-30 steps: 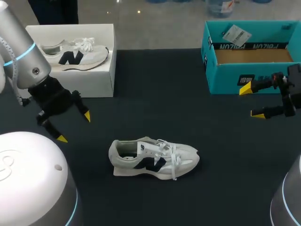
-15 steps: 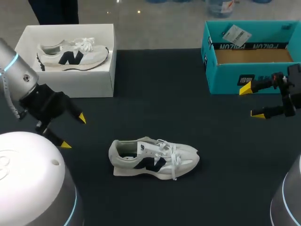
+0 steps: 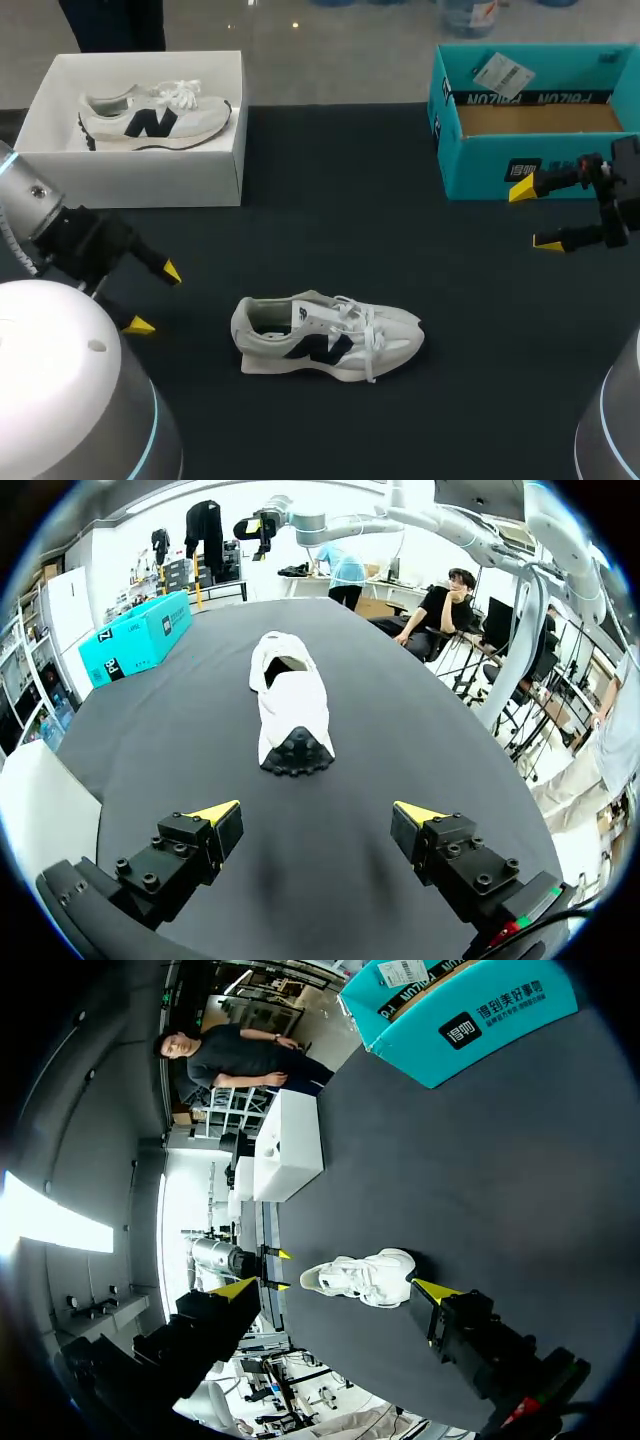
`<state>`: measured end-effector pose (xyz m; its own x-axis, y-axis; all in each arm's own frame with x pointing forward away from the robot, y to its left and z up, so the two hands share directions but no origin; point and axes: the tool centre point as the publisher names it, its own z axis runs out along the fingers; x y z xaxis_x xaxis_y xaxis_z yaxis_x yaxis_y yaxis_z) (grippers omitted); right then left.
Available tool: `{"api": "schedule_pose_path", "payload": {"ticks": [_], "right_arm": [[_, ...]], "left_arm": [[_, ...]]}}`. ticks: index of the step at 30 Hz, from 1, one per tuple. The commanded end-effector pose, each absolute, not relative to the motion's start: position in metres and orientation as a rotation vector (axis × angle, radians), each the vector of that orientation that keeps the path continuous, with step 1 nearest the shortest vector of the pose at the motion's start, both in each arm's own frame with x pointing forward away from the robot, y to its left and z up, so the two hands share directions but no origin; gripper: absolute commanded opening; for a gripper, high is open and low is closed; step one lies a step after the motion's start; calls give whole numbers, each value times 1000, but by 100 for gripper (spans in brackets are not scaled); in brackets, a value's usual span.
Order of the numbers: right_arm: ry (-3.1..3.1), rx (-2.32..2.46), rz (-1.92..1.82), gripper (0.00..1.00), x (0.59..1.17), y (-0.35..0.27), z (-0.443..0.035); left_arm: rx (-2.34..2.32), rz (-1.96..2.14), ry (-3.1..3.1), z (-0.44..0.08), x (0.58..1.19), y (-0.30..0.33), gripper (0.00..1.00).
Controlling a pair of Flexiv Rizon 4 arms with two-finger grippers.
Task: Take the shoe out of the shoebox, open the shoe tongue, remove and reinsert the insole, then place the shoe into the shoebox
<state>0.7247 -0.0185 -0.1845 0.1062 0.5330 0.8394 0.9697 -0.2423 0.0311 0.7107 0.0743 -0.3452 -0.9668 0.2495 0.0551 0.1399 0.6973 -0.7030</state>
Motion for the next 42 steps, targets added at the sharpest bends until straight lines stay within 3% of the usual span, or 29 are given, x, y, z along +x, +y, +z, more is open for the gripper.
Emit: {"api": "schedule_pose_path", "payload": {"ticks": [1,6,23,42], "right_arm": [[-1462,-1845,-1030,100,724,-18,-185],[-1462,-1845,-1030,100,724,-18,-185],[-1462,-1845,-1030,100,724,-18,-185],[-1462,-1845,-1030,100,724,-18,-185]], "left_arm": [[-333,1090,-2729,-342,718,72,100],[-333,1090,-2729,-342,718,72,100],[95,1673,-2574,-369,712,37,100],[163,1827,-2540,-402,695,-10,100]]}}
